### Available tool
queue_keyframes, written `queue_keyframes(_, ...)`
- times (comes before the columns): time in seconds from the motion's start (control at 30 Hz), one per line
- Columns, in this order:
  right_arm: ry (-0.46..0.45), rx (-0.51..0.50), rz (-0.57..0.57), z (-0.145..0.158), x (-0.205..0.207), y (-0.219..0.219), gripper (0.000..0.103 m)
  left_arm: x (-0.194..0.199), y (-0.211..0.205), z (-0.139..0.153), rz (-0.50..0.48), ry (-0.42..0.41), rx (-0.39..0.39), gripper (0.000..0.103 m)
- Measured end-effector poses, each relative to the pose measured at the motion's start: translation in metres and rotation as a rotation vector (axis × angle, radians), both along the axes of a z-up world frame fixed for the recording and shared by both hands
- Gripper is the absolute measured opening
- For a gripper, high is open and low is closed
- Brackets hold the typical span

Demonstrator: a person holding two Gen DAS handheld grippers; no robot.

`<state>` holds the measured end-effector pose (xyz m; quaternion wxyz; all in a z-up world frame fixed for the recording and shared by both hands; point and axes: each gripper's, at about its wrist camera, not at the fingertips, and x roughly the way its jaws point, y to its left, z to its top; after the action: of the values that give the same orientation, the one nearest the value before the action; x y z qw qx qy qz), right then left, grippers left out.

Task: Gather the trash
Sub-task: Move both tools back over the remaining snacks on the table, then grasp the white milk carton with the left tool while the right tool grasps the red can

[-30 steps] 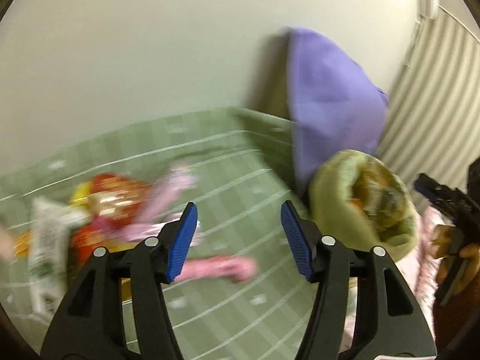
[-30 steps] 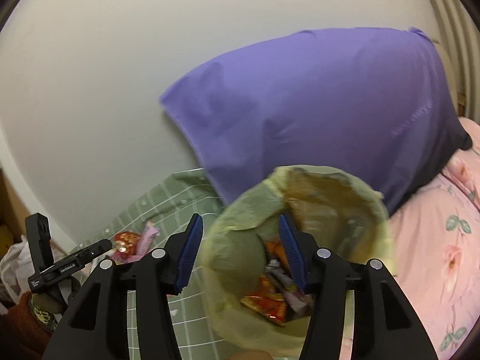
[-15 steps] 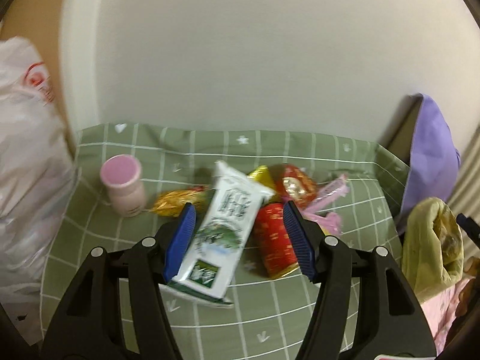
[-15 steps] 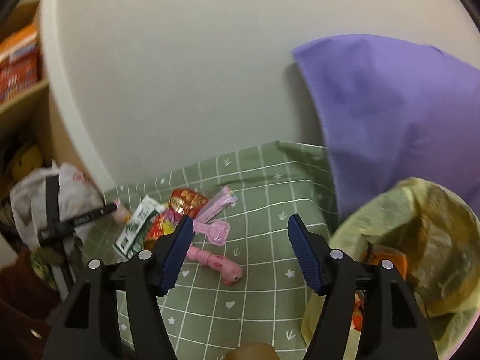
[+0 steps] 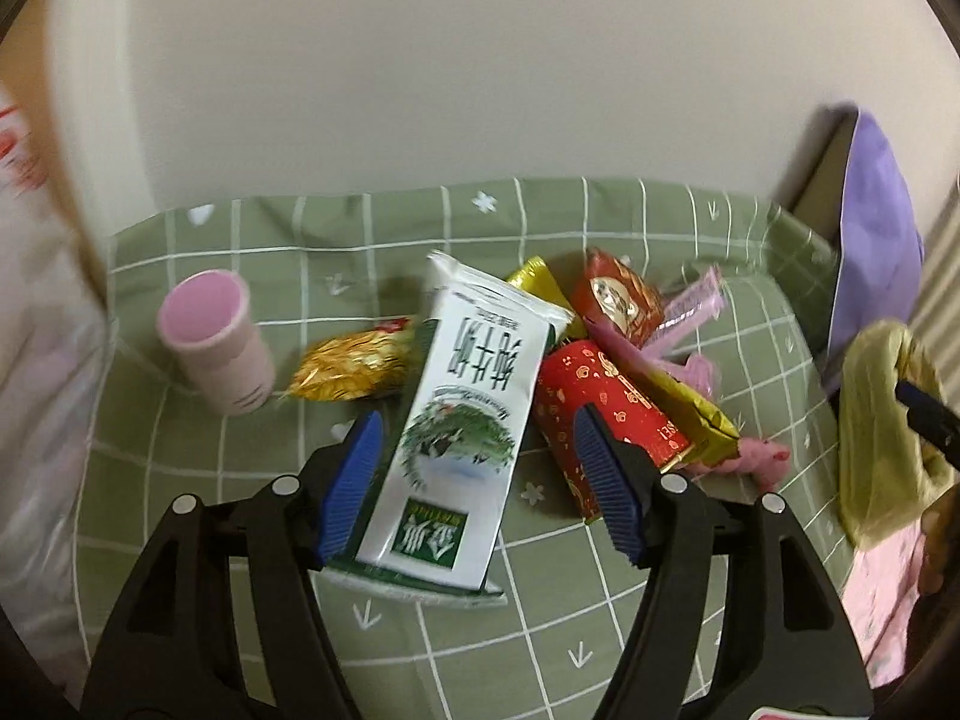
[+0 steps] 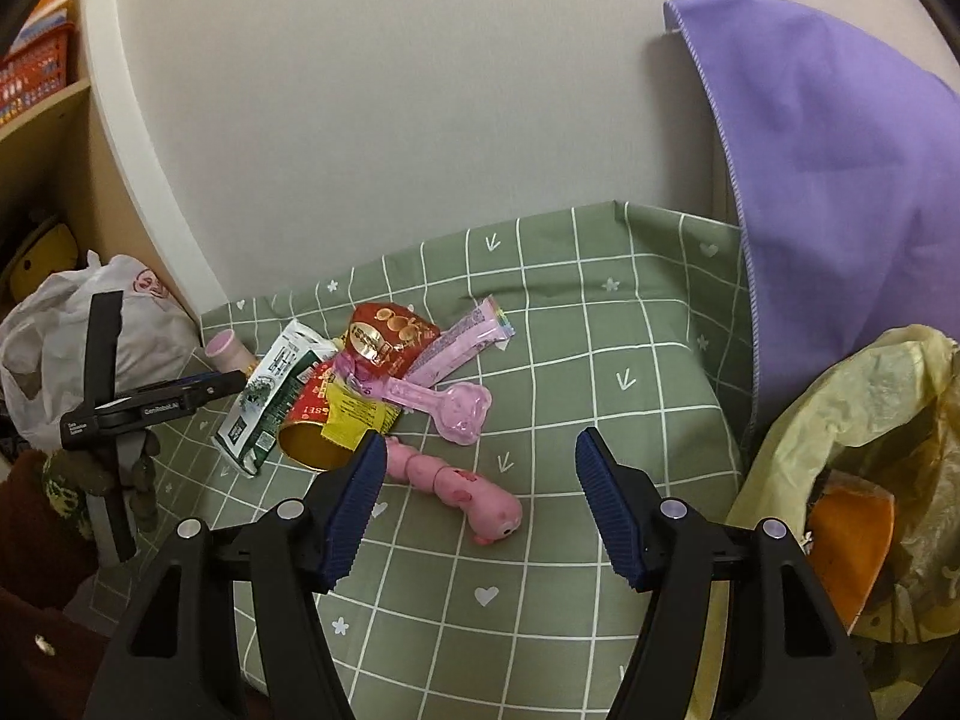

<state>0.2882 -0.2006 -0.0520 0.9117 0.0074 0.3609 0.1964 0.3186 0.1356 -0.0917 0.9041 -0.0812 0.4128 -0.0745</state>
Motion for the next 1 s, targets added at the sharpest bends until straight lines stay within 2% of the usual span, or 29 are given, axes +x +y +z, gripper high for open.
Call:
queue_keyframes(0.1, 0.015, -0.025, -0.006, -0.006, 0.004, 0.007, 0.062, 0.011, -0.01, -0.002, -0.025, 0.004, 0.056, 0.063)
queue_keyframes(0.2, 0.032, -0.045, 0.055, -0.015, 0.006, 0.022, 0.062, 0.007, -0.007, 0.003, -0.012, -0.009, 0.051, 0.063)
queue_keyframes(0.33, 0.043, -0.025, 0.199, -0.025, 0.011, 0.057, 0.062, -0.009, 0.01, 0.005, 0.069, -0.008, 0.018, 0.063)
queue_keyframes(0.47, 0.058, 0.029, 0.396, -0.035, 0.018, 0.108, 0.062, -0.03, 0.031, 0.01, 0.128, -0.001, 0.005, 0.063)
queue_keyframes(0.57, 0.063, 0.037, 0.45, -0.05, 0.033, 0.14, 0.062, -0.043, 0.045, 0.013, 0.171, 0.009, -0.003, 0.063)
queue_keyframes(0.63, 0.07, 0.001, 0.453, -0.063, 0.044, 0.156, 0.062, -0.052, 0.051, 0.015, 0.188, 0.016, -0.005, 0.063)
queue_keyframes(0.7, 0.05, -0.103, 0.435, -0.078, 0.054, 0.173, 0.061, -0.06, 0.053, 0.015, 0.191, 0.02, 0.009, 0.063)
queue_keyframes(0.77, -0.047, -0.186, 0.418, -0.082, 0.053, 0.179, 0.06, -0.069, 0.055, 0.014, 0.191, 0.029, 0.02, 0.063)
queue_keyframes(0.87, -0.09, -0.271, 0.405, -0.092, 0.059, 0.184, 0.06, -0.073, 0.057, 0.01, 0.193, 0.045, 0.027, 0.063)
queue_keyframes(0.93, -0.035, -0.254, 0.412, -0.1, 0.067, 0.18, 0.061, -0.072, 0.057, 0.008, 0.19, 0.055, 0.025, 0.063)
queue_keyframes(1.0, 0.001, -0.181, 0.385, -0.098, 0.072, 0.168, 0.061, -0.071, 0.055, 0.008, 0.177, 0.054, 0.021, 0.063)
